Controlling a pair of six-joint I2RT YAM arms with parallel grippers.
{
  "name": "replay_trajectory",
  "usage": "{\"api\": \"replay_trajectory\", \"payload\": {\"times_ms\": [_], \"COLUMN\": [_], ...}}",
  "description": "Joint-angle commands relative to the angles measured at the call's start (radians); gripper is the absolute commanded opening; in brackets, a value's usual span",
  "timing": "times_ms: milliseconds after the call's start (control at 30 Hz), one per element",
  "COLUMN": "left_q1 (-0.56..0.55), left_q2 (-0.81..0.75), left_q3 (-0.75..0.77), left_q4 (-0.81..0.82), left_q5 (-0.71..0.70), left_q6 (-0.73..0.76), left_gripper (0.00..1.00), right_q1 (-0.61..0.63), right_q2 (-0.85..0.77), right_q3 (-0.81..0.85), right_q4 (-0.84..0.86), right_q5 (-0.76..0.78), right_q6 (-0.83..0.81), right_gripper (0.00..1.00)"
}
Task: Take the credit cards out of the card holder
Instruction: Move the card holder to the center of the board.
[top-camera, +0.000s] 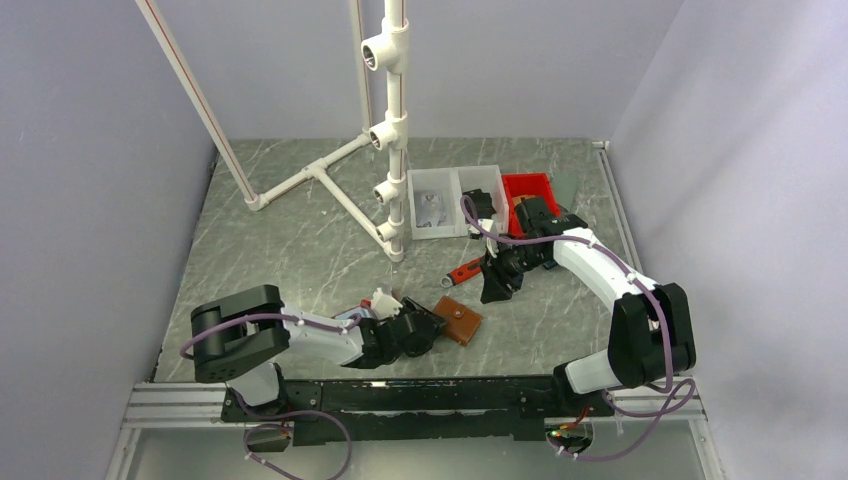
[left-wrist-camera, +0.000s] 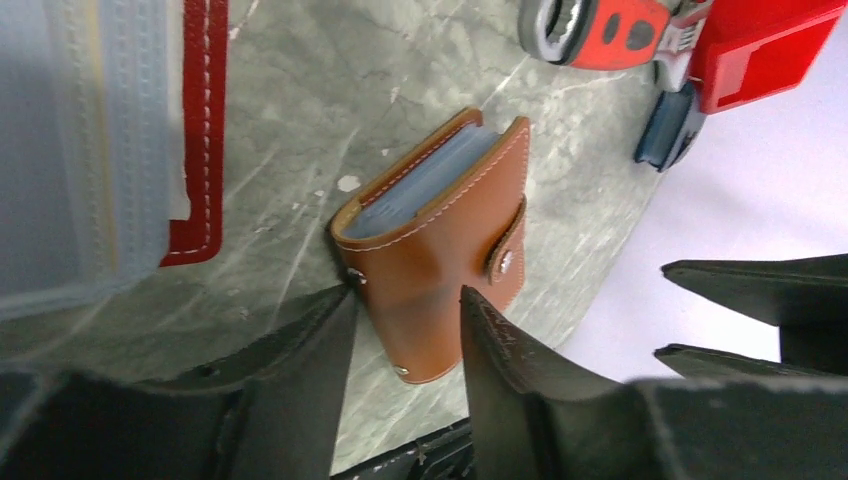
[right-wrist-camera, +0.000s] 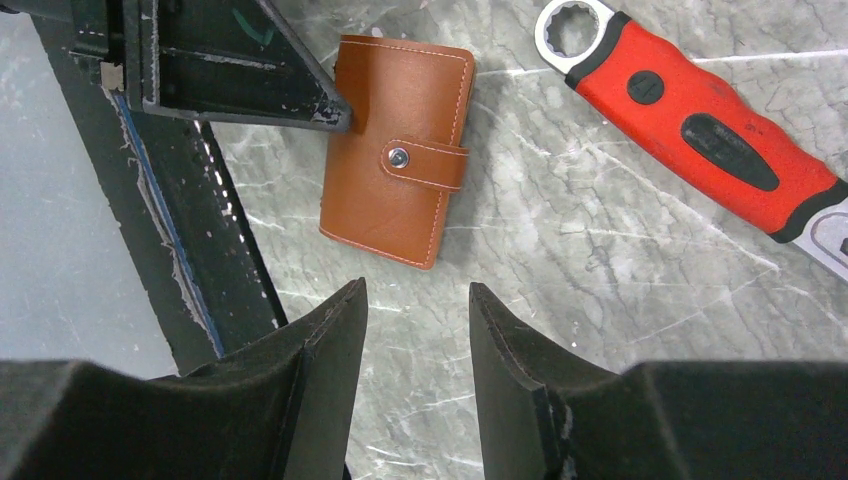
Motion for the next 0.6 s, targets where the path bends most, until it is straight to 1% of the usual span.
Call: {"api": "replay_trajectory", "payload": {"times_ms": [0, 67, 167, 300, 400, 467, 567], "left_q1": [0.024, 0.043, 0.054, 0.054, 0.054, 0.056, 0.058], "left_q2": [0.037, 0.035, 0.024, -0.016, -0.056, -0.071, -0.069], "left_q3": [-0.025, -0.032, -0.014, -0.034, -0.094, -0.140, -0.187], "left_q4": [-0.112, -0.119, -0.179, -0.182, -0.049, 0.094, 0.219], "left_q5": [0.025, 0.033, 0.022, -0.013, -0.025, -0.013, 0.005], "left_q6": [-0.036, 0.007, 0.097, 0.205, 0.326, 0.404, 0.459], "left_gripper": [0.45, 0.40, 0.33, 0.28, 0.28, 0.25, 0.23], "right_q1": [-0.004, -0.004, -0.003, 0.019, 0.057, 0.084, 0.112], "right_q2": [-0.009, -0.007, -0.009, -0.015, -0.051, -0.079, -0.122], "right_q3": [0.006, 0.005, -0.001, -0.023, -0.059, -0.089, -0.128], "right_q4": [-0.007, -0.007, 0.005, 0.047, 0.123, 0.182, 0.249], "right_q5": [-0.033, -0.032, -0.028, -0.008, 0.017, 0.030, 0.037], "right_q6": [-0.030, -0.030, -0.021, 0.012, 0.042, 0.044, 0.032], "right_gripper": [0.44, 0.44, 0.44, 0.44, 0.44, 0.44, 0.45]}}
